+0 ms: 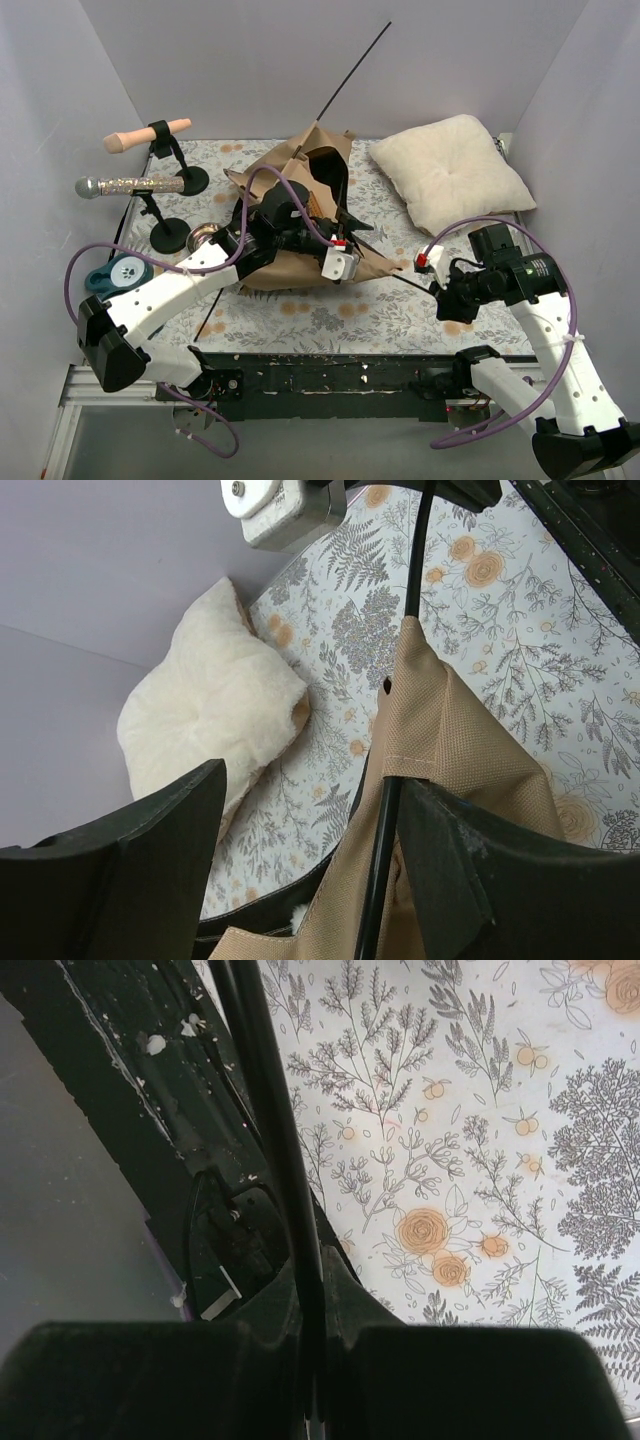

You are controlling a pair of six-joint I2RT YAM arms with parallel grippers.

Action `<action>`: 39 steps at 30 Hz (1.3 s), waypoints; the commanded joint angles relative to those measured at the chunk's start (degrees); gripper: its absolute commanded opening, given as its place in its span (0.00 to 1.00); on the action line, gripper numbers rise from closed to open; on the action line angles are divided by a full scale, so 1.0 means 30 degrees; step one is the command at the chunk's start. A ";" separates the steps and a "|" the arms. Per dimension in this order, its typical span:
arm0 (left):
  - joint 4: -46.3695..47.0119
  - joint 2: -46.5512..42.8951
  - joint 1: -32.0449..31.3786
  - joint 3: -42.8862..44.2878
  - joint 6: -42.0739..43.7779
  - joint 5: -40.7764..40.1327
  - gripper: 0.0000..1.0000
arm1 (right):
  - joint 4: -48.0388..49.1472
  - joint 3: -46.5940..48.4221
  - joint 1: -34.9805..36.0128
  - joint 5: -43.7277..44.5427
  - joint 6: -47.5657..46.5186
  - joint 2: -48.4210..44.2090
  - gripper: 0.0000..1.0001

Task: Set up the pet tent

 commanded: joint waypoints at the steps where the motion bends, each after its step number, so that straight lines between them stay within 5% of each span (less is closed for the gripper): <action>1: -0.0915 -0.0455 -0.1711 -0.0084 -0.0908 0.3393 0.66 | 0.5312 0.1214 0.0098 -0.3464 0.1790 0.0171 0.01; 4: -0.1064 -0.0191 -0.1945 0.0093 -0.0907 0.3188 0.67 | 0.5577 0.1242 0.0098 -0.4021 0.1907 0.0404 0.01; 10: -0.3902 0.0191 -0.2971 0.0210 0.2110 0.1782 0.88 | 0.6105 0.1331 0.0098 -0.4259 0.2552 0.0874 0.01; 17: -0.8793 -0.0307 -0.2971 0.0825 0.4598 -0.2370 0.88 | 0.6105 0.0599 0.0098 -0.2648 0.2464 0.0317 0.01; 24: -1.0027 -0.1535 -0.2942 0.1557 0.3811 -0.6889 0.90 | 0.6280 0.0072 0.0098 -0.2031 0.2464 0.0113 0.01; 34: -0.8627 -0.4263 -0.2942 0.1148 0.2816 -0.3788 0.92 | 0.6457 -0.0222 0.0098 -0.2440 0.1909 0.0171 0.01; 39: -0.4673 -0.2336 -0.2942 0.2375 -0.0260 -0.2002 0.81 | 0.6397 -0.0046 0.0098 -0.3465 0.1614 0.0317 0.01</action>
